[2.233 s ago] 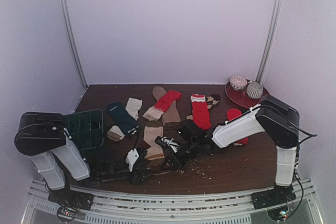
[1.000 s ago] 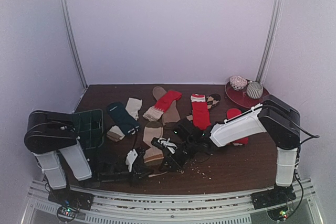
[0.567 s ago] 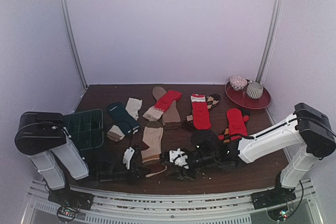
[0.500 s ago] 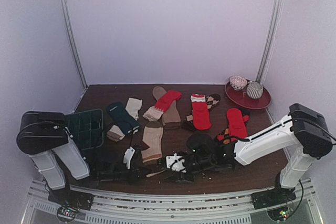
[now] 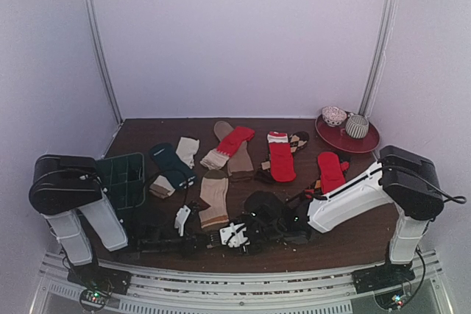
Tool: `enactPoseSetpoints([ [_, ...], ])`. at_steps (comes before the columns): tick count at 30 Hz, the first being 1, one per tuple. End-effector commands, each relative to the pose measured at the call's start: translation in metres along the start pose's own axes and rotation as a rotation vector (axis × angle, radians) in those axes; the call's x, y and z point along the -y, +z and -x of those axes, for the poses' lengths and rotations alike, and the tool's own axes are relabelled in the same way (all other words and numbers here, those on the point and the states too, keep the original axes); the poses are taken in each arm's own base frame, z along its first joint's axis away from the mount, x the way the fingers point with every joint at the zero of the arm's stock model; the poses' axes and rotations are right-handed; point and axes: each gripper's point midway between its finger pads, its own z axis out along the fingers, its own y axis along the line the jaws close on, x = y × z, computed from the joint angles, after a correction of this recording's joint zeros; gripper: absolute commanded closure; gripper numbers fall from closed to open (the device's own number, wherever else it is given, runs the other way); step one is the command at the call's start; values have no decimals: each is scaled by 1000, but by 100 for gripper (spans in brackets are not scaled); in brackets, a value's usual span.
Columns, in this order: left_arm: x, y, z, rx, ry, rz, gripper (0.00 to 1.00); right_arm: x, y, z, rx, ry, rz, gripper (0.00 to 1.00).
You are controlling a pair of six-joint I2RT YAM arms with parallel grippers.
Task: Roll the socks
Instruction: Roll a pair of socks at the center of the board.
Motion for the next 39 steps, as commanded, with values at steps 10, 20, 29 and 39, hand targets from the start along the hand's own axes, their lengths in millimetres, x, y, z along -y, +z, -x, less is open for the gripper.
enactPoseSetpoints([
  [10,-26,-18,-70,-267,-18,77,100,15,17,-59,-164,87,-38,67],
  [20,-22,-17,-60,-248,42,59,100,-11,20,-84,-233,270,104,89],
  [29,-13,-36,9,-35,224,136,22,-54,-10,-66,-298,687,323,92],
  [39,33,-61,50,187,477,35,7,-81,-19,-55,-446,945,544,92],
])
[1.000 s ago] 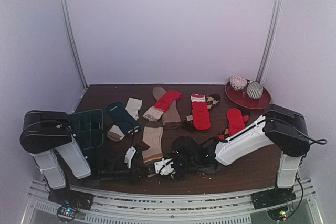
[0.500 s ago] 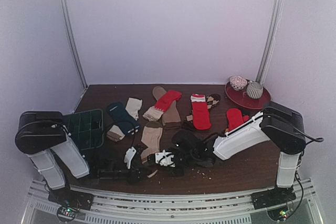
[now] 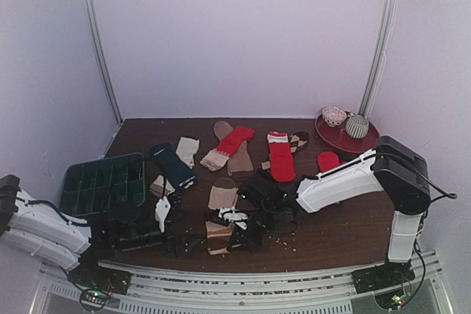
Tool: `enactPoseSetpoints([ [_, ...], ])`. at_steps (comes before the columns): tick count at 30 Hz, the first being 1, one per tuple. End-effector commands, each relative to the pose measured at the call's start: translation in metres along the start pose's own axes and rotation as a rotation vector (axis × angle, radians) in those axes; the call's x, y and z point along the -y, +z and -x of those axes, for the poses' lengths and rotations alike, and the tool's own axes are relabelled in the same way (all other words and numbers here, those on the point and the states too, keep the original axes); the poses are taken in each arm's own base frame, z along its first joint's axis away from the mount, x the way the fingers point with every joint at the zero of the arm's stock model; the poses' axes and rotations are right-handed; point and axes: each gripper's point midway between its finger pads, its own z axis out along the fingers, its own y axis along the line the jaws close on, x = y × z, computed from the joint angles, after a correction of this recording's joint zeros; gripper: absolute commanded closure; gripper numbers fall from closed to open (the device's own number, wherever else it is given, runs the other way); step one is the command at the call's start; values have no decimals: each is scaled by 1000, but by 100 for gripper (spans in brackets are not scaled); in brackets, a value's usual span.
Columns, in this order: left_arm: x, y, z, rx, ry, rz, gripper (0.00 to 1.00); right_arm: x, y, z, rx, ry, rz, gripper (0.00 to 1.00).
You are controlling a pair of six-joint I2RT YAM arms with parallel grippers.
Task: Roll the socks
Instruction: Roll a pair of socks at the center of the board.
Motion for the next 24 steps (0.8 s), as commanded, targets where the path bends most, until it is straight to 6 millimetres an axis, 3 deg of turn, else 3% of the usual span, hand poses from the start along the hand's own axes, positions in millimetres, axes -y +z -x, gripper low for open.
enactPoseSetpoints([
  [1,13,-1,-9,19,135,-70,8,-14,10,-68,-292,266,102,92],
  [10,54,17,-18,29,223,-270,16,-8,18,-58,-344,297,191,92],
  [19,65,33,-40,-47,239,-325,37,3,20,-63,-354,349,203,92],
  [24,61,35,-57,-87,203,-311,41,5,20,-64,-347,353,197,92],
])
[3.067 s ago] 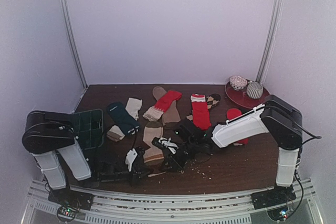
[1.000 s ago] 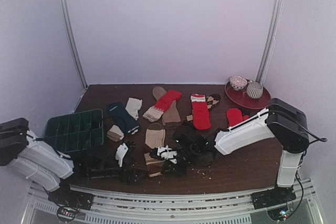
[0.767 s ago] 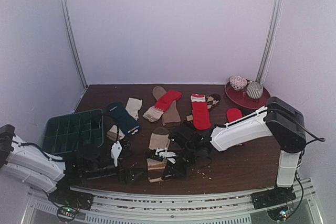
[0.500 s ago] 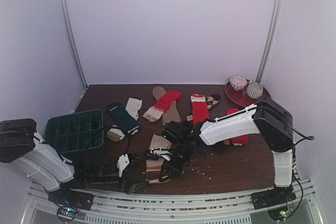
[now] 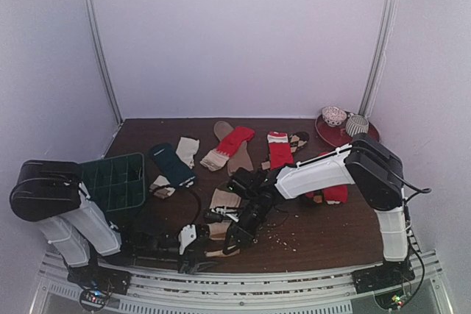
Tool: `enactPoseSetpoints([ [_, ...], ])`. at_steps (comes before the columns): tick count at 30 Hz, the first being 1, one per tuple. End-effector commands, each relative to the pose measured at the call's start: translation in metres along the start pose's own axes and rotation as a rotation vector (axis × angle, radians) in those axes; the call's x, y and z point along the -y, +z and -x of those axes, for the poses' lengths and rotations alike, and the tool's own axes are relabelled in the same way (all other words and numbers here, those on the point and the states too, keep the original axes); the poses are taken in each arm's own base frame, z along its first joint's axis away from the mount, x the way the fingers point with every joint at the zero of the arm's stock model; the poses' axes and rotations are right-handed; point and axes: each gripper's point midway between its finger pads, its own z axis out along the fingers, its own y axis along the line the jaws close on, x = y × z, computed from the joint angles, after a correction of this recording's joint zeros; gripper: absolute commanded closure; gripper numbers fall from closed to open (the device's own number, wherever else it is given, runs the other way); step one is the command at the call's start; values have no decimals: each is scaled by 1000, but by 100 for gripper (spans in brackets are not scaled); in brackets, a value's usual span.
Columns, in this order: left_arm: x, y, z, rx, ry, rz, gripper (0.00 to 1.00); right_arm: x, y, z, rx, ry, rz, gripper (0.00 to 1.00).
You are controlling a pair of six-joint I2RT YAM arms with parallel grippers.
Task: Roll the socks
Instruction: Roll a pair of socks at the center of the board.
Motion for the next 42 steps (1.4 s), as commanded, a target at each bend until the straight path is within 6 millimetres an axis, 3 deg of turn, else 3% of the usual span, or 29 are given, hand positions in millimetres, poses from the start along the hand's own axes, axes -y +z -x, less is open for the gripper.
enactPoseSetpoints([
  [1,2,3,3,36,-16,-6,41,30,16,-58,-169,156,-79,92],
  [9,-6,9,-13,-6,-57,33,57,30,16,-59,-167,163,-79,92],
  [11,-5,9,-15,-10,-64,27,67,30,15,-59,-163,164,-80,92],
  [13,-5,9,-17,-15,-74,25,83,31,16,-60,-164,170,-82,92],
  [15,-5,8,-19,-21,-87,28,88,32,16,-60,-161,173,-81,92],
  [17,-6,8,-22,-29,-112,38,100,32,16,-59,-155,171,-81,90],
  [23,-19,6,-49,-142,-277,129,100,27,2,-30,-34,67,-125,69],
  [26,-20,1,-72,-240,-379,169,100,12,-18,-2,131,-78,-157,63],
  [28,-23,6,-71,-257,-436,185,100,1,-36,15,271,-220,-197,61],
  [32,-17,4,-81,-293,-529,170,100,-17,-59,20,458,-502,-328,53],
  [35,-13,0,-88,-310,-586,154,100,-23,-67,21,539,-612,-378,50],
  [42,-6,-13,-108,-339,-686,130,100,-26,-43,20,460,-753,-340,49],
])
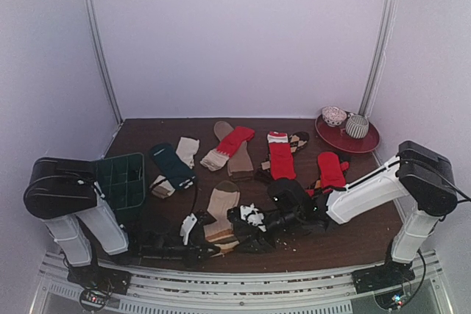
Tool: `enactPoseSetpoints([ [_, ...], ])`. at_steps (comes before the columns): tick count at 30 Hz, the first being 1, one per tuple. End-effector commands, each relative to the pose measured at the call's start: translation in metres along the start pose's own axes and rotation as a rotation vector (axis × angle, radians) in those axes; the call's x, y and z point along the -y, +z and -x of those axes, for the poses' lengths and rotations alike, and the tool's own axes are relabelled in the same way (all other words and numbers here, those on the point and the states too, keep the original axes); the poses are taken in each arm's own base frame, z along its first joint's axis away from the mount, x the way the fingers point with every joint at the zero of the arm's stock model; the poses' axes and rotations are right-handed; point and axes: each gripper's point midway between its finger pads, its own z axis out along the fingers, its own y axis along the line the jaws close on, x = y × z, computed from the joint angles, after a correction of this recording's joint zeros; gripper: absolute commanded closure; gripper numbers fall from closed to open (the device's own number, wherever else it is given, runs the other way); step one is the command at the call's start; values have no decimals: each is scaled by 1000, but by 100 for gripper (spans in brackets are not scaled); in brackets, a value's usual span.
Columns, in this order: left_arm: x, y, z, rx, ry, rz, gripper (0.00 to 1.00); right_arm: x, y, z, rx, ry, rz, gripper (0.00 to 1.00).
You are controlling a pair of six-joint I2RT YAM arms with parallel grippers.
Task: Roll the socks
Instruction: Roll a pair of socks at the center of the board.
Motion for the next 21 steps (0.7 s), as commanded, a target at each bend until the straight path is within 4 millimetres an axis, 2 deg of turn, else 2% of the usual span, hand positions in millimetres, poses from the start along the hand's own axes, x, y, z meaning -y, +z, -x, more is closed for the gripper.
enactPoseSetpoints([
  [1,-35,-20,-79,-264,-134,110,100,-1,13,17,39,-170,13,49],
  [10,-32,-25,-80,-253,-149,79,100,-8,32,-8,-61,-164,97,50],
  [15,-32,-25,-81,-257,-148,75,100,-2,37,-12,-95,-159,77,51],
  [21,-32,-25,-82,-260,-150,71,100,4,43,-11,-120,-95,66,75],
])
